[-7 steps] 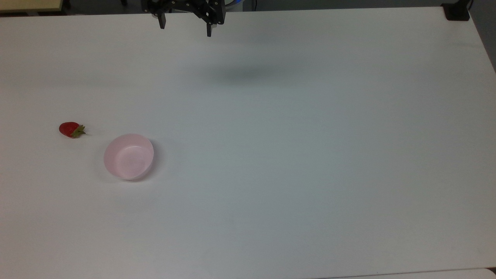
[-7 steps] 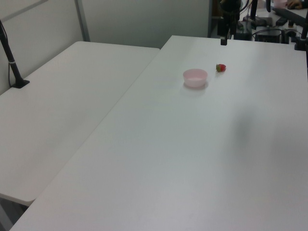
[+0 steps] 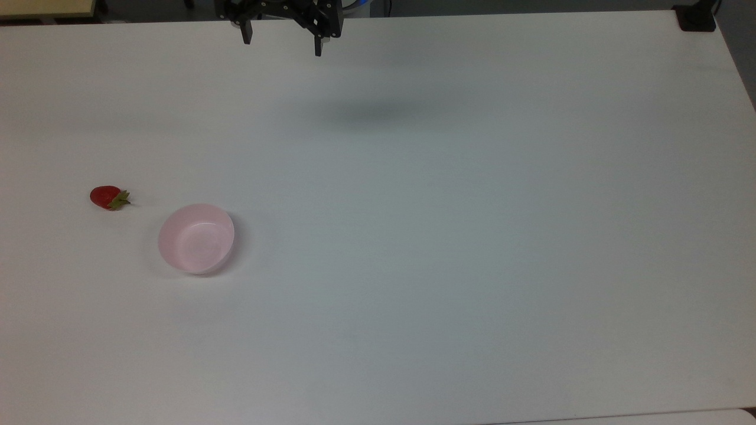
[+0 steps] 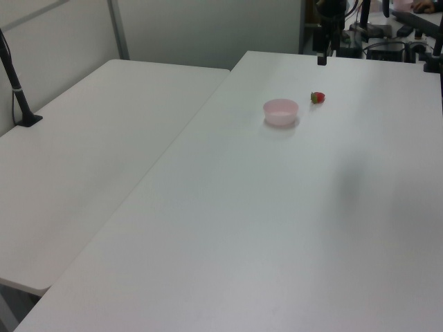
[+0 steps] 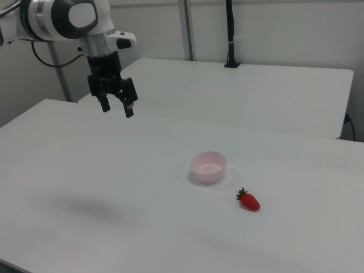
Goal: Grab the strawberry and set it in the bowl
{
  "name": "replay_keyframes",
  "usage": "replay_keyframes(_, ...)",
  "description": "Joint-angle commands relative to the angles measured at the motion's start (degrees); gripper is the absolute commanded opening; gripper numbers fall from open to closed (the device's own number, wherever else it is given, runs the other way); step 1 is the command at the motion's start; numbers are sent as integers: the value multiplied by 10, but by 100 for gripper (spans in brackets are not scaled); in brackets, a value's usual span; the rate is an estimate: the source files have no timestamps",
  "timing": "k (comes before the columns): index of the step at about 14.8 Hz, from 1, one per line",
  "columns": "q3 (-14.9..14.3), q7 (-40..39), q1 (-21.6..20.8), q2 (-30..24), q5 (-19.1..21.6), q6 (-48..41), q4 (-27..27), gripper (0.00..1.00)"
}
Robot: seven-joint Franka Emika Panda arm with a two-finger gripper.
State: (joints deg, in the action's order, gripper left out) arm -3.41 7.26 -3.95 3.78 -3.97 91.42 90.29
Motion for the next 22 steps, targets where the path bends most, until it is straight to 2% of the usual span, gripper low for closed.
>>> replay_keyframes(1, -5, 9, -4, -9, -1, -1, 9, 100)
replay_keyframes(6, -5, 1, -2, -7, -1, 4, 8, 100)
replay_keyframes(10, -5, -51, 33, 11, 0, 18, -7, 100)
replay_keyframes(13, -5, -108, 75, 39, 1, 64, -13, 100)
replay_keyframes(17, -5, -247, 147, 103, -5, 120, -16, 100)
replay_keyframes(22, -6, -326, 209, 161, -7, 186, -16, 100)
